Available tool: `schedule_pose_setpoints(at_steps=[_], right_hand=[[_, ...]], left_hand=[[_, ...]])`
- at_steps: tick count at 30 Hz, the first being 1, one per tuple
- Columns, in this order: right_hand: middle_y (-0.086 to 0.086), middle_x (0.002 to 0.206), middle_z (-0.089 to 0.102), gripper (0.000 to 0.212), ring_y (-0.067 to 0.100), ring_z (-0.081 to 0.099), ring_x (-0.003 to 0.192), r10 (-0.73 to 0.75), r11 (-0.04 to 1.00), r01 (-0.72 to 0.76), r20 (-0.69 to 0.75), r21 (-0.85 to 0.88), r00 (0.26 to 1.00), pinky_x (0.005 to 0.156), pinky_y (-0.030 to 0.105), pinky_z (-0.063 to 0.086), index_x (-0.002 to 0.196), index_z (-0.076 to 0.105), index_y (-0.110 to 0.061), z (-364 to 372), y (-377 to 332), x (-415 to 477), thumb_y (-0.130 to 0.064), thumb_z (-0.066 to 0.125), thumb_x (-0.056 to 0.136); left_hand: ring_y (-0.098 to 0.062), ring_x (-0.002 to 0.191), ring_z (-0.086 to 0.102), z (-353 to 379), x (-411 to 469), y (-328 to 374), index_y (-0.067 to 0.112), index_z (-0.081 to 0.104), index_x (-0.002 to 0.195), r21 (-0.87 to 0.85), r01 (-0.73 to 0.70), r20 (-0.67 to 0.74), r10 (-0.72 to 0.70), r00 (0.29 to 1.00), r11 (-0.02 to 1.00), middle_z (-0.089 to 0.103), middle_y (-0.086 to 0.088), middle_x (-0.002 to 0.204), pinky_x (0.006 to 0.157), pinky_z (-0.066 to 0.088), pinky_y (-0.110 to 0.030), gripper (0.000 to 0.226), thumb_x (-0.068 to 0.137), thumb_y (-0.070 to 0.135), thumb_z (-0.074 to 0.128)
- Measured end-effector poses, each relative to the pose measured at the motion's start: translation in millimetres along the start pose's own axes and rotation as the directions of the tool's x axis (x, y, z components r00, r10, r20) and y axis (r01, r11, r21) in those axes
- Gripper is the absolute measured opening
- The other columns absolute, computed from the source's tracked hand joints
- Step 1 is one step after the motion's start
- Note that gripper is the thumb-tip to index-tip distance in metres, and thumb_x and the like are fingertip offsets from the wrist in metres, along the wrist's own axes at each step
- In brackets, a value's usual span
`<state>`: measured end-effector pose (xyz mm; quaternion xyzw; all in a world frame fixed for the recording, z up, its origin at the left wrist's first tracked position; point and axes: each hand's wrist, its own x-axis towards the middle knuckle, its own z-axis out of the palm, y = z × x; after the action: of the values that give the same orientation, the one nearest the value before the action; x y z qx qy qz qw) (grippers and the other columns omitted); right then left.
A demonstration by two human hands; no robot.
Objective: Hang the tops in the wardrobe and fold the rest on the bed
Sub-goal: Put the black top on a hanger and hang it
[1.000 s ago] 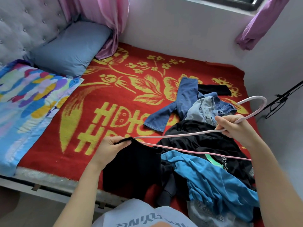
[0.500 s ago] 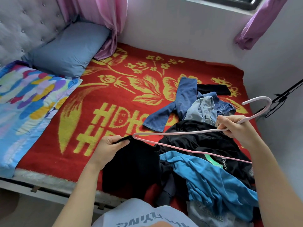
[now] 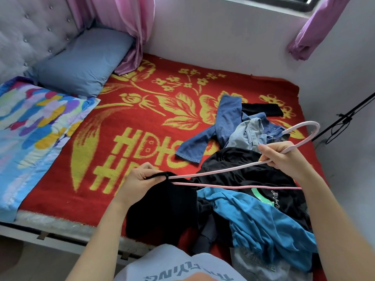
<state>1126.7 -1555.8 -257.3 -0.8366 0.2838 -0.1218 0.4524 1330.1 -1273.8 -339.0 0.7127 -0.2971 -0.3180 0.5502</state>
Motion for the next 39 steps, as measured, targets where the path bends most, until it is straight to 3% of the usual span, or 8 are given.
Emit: schedule_pose_setpoints(at_steps=[6, 12, 15, 20, 23, 28, 34, 39], right_hand=[[-0.004, 0.034, 0.044, 0.048, 0.005, 0.039, 0.034, -0.034, 0.997, 0.045, -0.143, 0.070, 0.989, 0.040, 0.010, 0.028, 0.047, 0.058, -0.010, 20.9, -6.4, 9.7, -0.014, 0.051, 0.094], [-0.001, 0.037, 0.048, 0.051, 0.004, 0.041, 0.040, -0.106, 0.981, 0.128, -0.152, 0.147, 0.983, 0.046, 0.015, 0.029, 0.046, 0.054, 0.000, 105.6, -18.5, 4.7, -0.026, 0.057, 0.089], [0.000, 0.036, 0.041, 0.053, 0.005, 0.036, 0.038, -0.022, 0.938, 0.087, -0.194, 0.336, 0.981, 0.044, 0.014, 0.027, 0.045, 0.049, -0.001, 129.6, -20.3, 1.4, -0.019, 0.053, 0.095], [-0.005, 0.031, 0.032, 0.060, 0.004, 0.027, 0.028, 0.181, 0.800, 0.002, -0.243, 0.600, 0.953, 0.033, 0.012, 0.021, 0.038, 0.050, -0.012, 104.5, -3.3, -2.2, -0.008, 0.042, 0.098], [-0.004, 0.030, 0.028, 0.057, 0.004, 0.024, 0.026, 0.293, 0.744, -0.051, -0.256, 0.666, 0.921, 0.032, 0.009, 0.017, 0.041, 0.049, -0.007, 93.9, 7.2, -5.5, -0.010, 0.041, 0.098], [-0.004, 0.030, 0.025, 0.043, 0.004, 0.021, 0.025, 0.362, 0.698, -0.096, -0.234, 0.709, 0.902, 0.034, 0.007, 0.013, 0.056, 0.045, -0.005, 86.5, 18.0, -8.8, -0.013, 0.041, 0.098], [-0.003, 0.031, 0.024, 0.043, 0.004, 0.020, 0.025, 0.365, 0.693, -0.122, -0.201, 0.710, 0.909, 0.034, 0.008, 0.013, 0.057, 0.045, -0.005, 82.6, 17.2, -8.9, -0.012, 0.040, 0.099], [-0.003, 0.032, 0.025, 0.042, 0.004, 0.021, 0.026, 0.373, 0.682, -0.128, -0.192, 0.720, 0.908, 0.034, 0.010, 0.012, 0.058, 0.046, -0.005, 80.6, 17.9, -9.9, -0.014, 0.040, 0.099]], left_hand=[[-0.004, 0.090, 0.047, 2.3, 6.3, -1.4, 0.068, 0.058, 0.083, 0.419, -0.208, -0.007, 0.232, 0.973, 0.884, 0.062, 0.028, 0.095, 0.081, 0.040, -0.028, 0.017, 0.076, 0.054, 0.062], [-0.008, 0.062, 0.052, 54.8, 21.8, 20.0, 0.017, 0.076, 0.079, 0.451, -0.527, 0.135, 0.528, 0.838, 0.720, 0.068, 0.008, 0.067, 0.058, 0.044, -0.034, 0.034, 0.080, 0.043, 0.054], [-0.012, 0.062, 0.056, 67.5, 25.3, 37.7, 0.021, 0.075, 0.077, 0.613, -0.526, 0.065, 0.626, 0.777, 0.589, 0.067, 0.008, 0.066, 0.057, 0.040, -0.023, 0.035, 0.080, 0.044, 0.050], [-0.029, 0.113, 0.044, 36.5, 16.9, 23.4, 0.026, 0.056, 0.122, 0.889, -0.236, -0.082, 0.645, 0.760, 0.391, 0.059, -0.011, 0.119, 0.081, 0.045, -0.054, 0.065, 0.072, 0.067, 0.046], [-0.042, 0.125, 0.031, 14.2, 2.3, -3.5, 0.020, 0.036, 0.138, 0.875, -0.045, -0.254, 0.536, 0.805, 0.482, 0.036, -0.024, 0.137, 0.087, 0.040, -0.063, 0.088, 0.066, 0.062, 0.065], [-0.033, 0.138, 0.021, -7.0, 1.8, -37.4, 0.027, 0.004, 0.150, 0.554, 0.228, -0.337, -0.035, 0.941, 0.801, 0.022, -0.011, 0.153, 0.105, 0.027, -0.052, 0.102, 0.075, 0.051, 0.068], [-0.032, 0.129, 0.038, 2.6, 22.3, -29.6, 0.018, 0.024, 0.146, 0.460, 0.192, -0.326, -0.036, 0.945, 0.867, 0.042, -0.009, 0.142, 0.102, 0.035, -0.051, 0.095, 0.072, 0.056, 0.070], [-0.036, 0.128, 0.039, 26.9, 12.1, -34.8, 0.011, 0.026, 0.147, 0.667, 0.173, -0.395, 0.147, 0.907, 0.725, 0.038, -0.016, 0.142, 0.097, 0.037, -0.053, 0.102, 0.067, 0.046, 0.079]])
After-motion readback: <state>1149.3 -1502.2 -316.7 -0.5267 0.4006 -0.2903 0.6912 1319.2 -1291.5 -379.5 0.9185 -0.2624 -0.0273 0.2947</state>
